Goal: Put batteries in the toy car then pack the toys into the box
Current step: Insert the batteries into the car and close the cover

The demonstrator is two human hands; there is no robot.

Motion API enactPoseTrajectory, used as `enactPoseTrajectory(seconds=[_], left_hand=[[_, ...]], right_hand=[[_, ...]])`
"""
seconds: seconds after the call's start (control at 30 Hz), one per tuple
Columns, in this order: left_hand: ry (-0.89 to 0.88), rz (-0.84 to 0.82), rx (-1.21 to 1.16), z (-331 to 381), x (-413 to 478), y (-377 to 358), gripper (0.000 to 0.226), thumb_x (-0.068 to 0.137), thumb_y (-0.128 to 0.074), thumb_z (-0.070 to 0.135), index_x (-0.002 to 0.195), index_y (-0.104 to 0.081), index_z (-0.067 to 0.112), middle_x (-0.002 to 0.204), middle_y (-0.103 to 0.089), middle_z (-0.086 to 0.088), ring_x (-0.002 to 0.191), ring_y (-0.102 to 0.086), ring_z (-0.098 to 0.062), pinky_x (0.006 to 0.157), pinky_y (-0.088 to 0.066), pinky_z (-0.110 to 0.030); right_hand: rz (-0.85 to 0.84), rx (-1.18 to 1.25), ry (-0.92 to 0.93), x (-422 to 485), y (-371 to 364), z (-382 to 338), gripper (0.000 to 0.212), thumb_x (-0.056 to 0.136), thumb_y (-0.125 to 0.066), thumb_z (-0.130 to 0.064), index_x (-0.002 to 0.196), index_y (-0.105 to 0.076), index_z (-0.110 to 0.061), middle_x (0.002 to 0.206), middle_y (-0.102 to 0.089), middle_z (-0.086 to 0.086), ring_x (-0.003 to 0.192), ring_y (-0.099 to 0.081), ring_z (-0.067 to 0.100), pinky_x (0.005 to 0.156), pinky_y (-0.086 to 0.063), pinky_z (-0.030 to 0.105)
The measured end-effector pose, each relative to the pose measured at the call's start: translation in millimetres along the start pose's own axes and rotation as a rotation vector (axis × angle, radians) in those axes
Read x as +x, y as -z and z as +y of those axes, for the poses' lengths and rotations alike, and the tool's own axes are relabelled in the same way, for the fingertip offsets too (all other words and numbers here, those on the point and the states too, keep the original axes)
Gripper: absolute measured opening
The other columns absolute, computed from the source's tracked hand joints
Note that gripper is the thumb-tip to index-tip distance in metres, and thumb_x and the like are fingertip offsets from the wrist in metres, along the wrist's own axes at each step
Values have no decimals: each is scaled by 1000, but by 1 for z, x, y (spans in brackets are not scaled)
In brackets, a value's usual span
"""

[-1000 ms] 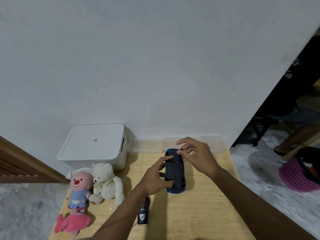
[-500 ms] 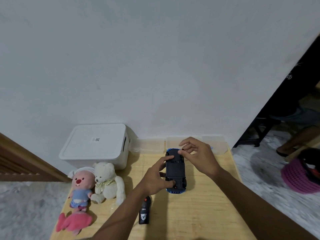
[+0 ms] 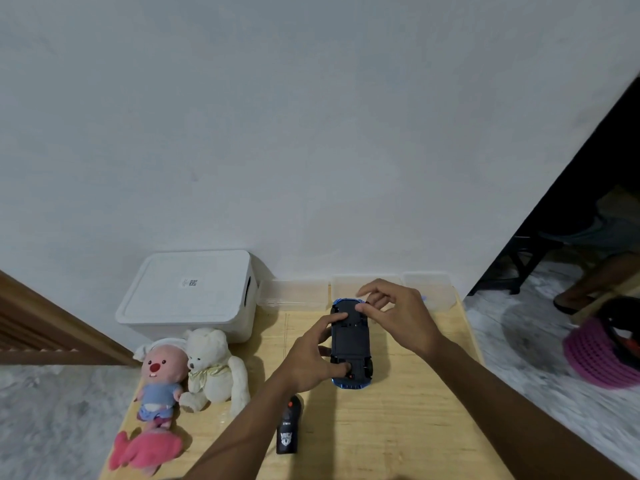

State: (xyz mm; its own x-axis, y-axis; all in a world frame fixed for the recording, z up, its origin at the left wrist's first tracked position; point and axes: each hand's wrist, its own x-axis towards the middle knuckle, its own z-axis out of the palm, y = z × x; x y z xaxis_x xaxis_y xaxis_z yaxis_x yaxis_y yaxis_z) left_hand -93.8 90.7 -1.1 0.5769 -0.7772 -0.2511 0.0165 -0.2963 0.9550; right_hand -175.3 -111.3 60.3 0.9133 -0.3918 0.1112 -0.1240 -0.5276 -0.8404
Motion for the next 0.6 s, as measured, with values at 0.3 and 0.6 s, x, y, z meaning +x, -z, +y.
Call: enactPoseTrajectory(seconds=[0.3,0.6], left_hand=[[2,8,-17,0,4,1,84,74,-84,8,137,-49,52,137,-60,2,108,-66,-18,86,-61,-34],[6,1,-18,0,5,0,84,76,-83,5,140,-48,47,137,-60,1,102,-68,-15,84,-61,-33]], right_hand=[[-105,-79,39,-5,1,10,23,94,-69,-21,114,-76,-28,104,-74,-13,87,-70,3,75,-61,26],[-10,78,-14,-5,-4,10,20,91,-73,-12,107,-79,-22,98,-77,-10,84,-74,6,75,-63,32]])
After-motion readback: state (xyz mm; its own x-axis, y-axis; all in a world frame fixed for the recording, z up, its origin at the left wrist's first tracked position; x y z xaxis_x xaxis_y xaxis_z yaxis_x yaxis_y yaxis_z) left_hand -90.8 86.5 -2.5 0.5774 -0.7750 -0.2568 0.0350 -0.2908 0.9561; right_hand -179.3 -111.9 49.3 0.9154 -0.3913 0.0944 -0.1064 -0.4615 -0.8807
